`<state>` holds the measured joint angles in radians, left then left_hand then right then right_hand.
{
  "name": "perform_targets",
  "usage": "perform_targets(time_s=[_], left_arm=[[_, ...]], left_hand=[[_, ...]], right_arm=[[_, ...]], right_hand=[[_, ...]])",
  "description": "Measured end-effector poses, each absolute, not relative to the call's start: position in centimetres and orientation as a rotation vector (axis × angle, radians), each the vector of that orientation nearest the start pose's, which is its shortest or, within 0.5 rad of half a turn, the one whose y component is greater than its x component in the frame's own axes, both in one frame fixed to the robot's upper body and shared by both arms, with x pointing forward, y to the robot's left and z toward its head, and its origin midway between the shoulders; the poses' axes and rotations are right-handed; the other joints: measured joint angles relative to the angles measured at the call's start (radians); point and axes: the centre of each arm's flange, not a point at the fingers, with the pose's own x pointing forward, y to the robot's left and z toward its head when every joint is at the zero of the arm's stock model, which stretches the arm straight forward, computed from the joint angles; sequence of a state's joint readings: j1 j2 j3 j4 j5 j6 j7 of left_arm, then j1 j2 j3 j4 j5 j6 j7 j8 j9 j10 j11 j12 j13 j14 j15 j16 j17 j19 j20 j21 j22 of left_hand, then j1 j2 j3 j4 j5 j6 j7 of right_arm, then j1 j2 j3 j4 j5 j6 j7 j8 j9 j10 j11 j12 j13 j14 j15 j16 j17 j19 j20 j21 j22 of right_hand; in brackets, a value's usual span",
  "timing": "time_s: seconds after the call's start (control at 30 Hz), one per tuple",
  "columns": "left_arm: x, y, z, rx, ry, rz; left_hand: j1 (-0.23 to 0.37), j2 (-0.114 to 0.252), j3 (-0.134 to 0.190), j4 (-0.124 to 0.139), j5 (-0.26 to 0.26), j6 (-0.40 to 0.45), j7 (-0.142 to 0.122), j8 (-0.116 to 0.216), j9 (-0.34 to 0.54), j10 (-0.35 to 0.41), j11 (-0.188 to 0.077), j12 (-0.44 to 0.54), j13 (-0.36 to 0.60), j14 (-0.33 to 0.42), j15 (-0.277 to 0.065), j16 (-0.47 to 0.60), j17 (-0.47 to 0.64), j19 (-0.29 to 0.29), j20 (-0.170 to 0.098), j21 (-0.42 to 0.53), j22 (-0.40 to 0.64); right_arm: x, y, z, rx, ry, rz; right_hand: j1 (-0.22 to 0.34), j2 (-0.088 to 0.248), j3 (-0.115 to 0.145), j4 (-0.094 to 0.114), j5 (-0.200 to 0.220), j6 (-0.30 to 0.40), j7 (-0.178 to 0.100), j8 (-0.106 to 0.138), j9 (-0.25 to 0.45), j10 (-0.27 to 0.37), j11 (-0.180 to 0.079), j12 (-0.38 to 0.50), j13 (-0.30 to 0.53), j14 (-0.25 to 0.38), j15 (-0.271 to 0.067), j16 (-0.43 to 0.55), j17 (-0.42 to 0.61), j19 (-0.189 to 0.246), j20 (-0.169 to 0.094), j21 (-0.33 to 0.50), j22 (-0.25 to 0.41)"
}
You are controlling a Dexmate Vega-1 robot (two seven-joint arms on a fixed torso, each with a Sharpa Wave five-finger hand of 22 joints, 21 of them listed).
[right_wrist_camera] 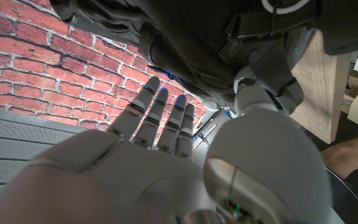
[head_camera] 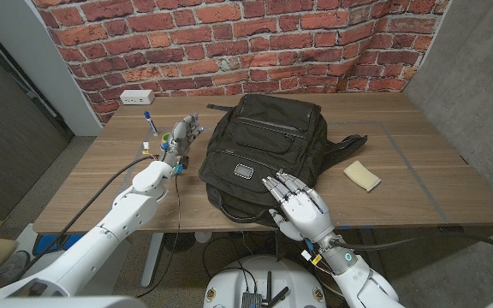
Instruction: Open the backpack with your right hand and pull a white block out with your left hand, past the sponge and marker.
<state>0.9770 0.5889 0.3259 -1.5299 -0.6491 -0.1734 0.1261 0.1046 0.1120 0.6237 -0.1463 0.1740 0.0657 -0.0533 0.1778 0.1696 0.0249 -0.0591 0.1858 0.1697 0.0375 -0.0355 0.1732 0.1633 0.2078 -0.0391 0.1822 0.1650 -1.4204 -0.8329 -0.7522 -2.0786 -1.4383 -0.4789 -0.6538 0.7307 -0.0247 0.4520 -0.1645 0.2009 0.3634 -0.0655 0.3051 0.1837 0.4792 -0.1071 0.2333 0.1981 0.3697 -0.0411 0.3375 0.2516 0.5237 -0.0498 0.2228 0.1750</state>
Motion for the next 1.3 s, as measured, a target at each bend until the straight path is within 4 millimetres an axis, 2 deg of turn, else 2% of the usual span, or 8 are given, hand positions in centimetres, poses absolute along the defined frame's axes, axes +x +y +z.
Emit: perform_targets(time_s=[0.27, 0.3, 0.43, 0.83, 1.07, 1.2, 1.3], left_arm=[[61.9, 29.6, -4.5, -0.038, -0.532, -0.128], [61.9, 29.6, -4.5, -0.039, -0.533, -0.126], [61.7, 29.7, -4.6, -0.041, -0.534, -0.122], [61.4, 29.9, -5.0, -0.047, -0.534, -0.114], [61.3, 29.9, -5.1, -0.047, -0.534, -0.114], [61.2, 29.9, -5.1, -0.047, -0.534, -0.115], [61.2, 29.8, -5.1, -0.047, -0.534, -0.115]], left_hand=[[0.000, 0.000, 0.000, 0.000, 0.000, 0.000, 0.000, 0.000, 0.000, 0.000, 0.000, 0.000, 0.000, 0.000, 0.000, 0.000, 0.000, 0.000, 0.000, 0.000, 0.000], [0.000, 0.000, 0.000, 0.000, 0.000, 0.000, 0.000, 0.000, 0.000, 0.000, 0.000, 0.000, 0.000, 0.000, 0.000, 0.000, 0.000, 0.000, 0.000, 0.000, 0.000], [0.000, 0.000, 0.000, 0.000, 0.000, 0.000, 0.000, 0.000, 0.000, 0.000, 0.000, 0.000, 0.000, 0.000, 0.000, 0.000, 0.000, 0.000, 0.000, 0.000, 0.000], [0.000, 0.000, 0.006, 0.006, 0.000, 0.000, 0.000, 0.000, 0.000, 0.000, 0.000, 0.000, 0.000, 0.000, 0.000, 0.000, 0.000, 0.000, 0.000, 0.000, 0.000], [0.000, 0.000, 0.005, 0.006, 0.000, 0.000, 0.000, 0.000, 0.000, 0.000, 0.000, 0.000, 0.000, 0.000, 0.000, 0.000, 0.000, 0.000, 0.000, 0.000, 0.000], [0.000, 0.000, 0.005, 0.006, 0.000, 0.000, 0.000, 0.000, 0.000, 0.000, 0.000, 0.000, 0.000, 0.000, 0.000, 0.000, 0.000, 0.000, 0.000, 0.000, 0.000], [0.000, 0.000, 0.005, 0.006, 0.000, 0.000, 0.000, 0.000, 0.000, 0.000, 0.000, 0.000, 0.000, 0.000, 0.000, 0.000, 0.000, 0.000, 0.000, 0.000, 0.000]], right_arm=[[38.8, -12.6, -18.6, -1.681, -1.228, -0.377], [38.8, -12.6, -18.5, -1.680, -1.228, -0.378], [38.7, -12.6, -18.4, -1.670, -1.233, -0.385], [38.6, -12.5, -18.1, -1.635, -1.219, -0.383], [38.5, -12.4, -18.0, -1.615, -1.207, -0.383], [38.4, -12.4, -17.9, -1.608, -1.203, -0.384], [38.4, -12.5, -17.9, -1.606, -1.202, -0.386]], right_hand=[[0.014, 0.015, -0.010, 0.009, 0.008, 0.076, -0.035, 0.015, 0.000, 0.060, -0.018, 0.004, 0.000, 0.058, -0.002, 0.037, 0.024, 0.030, -0.002, 0.008, 0.000], [0.011, 0.026, -0.010, 0.009, 0.010, 0.083, -0.038, 0.015, 0.000, 0.070, -0.016, 0.010, 0.000, 0.062, -0.006, 0.043, 0.028, 0.030, -0.002, 0.008, 0.000], [0.009, 0.033, -0.017, 0.010, 0.016, 0.118, -0.041, 0.024, -0.002, 0.096, -0.022, 0.011, 0.000, 0.084, -0.006, 0.060, 0.038, 0.043, -0.004, 0.008, 0.000], [0.009, 0.044, -0.032, 0.010, 0.022, 0.154, -0.042, 0.028, -0.002, 0.132, -0.022, 0.018, 0.000, 0.112, -0.005, 0.085, 0.057, 0.070, -0.006, 0.015, 0.005], [0.014, 0.078, -0.033, 0.011, 0.036, 0.219, -0.066, 0.039, -0.002, 0.205, -0.043, 0.030, 0.005, 0.189, -0.010, 0.118, 0.071, 0.117, -0.012, 0.031, 0.005], [0.011, 0.085, -0.033, 0.011, 0.040, 0.257, -0.072, 0.043, -0.002, 0.243, -0.050, 0.033, 0.004, 0.230, -0.014, 0.126, 0.071, 0.133, -0.012, 0.041, 0.005], [0.012, 0.102, -0.032, 0.011, 0.044, 0.278, -0.079, 0.047, -0.002, 0.272, -0.054, 0.041, 0.004, 0.258, -0.017, 0.126, 0.071, 0.144, -0.010, 0.042, 0.009]])
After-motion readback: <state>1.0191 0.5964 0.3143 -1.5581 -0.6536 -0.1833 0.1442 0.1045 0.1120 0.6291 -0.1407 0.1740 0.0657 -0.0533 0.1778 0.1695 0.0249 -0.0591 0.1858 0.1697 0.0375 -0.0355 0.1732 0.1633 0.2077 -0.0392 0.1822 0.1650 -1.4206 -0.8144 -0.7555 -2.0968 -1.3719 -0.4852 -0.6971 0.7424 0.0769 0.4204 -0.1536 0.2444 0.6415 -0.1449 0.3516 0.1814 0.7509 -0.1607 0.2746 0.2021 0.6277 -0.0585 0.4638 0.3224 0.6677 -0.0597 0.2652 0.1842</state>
